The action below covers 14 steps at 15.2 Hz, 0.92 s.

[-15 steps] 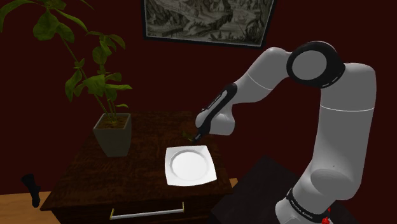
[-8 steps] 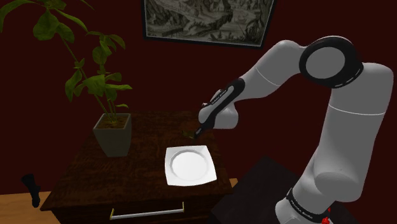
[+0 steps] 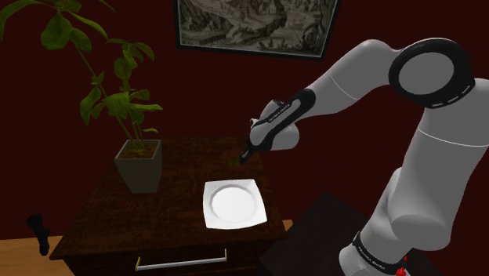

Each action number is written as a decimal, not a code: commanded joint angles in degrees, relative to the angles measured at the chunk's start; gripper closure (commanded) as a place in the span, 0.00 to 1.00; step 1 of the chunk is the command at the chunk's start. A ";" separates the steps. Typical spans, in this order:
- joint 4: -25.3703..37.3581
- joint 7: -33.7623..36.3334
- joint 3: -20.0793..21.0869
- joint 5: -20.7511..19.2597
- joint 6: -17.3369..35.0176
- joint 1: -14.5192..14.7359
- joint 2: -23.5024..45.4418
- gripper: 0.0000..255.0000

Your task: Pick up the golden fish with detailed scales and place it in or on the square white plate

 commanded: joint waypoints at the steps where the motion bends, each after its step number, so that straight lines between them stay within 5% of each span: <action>1: -0.09 1.94 -1.07 -2.35 -1.53 0.59 -1.63 1.00; 9: -12.58 19.68 1.05 -14.16 3.62 5.56 -10.02 1.00; 14: -19.61 36.24 8.46 -25.55 5.67 3.59 -15.13 1.00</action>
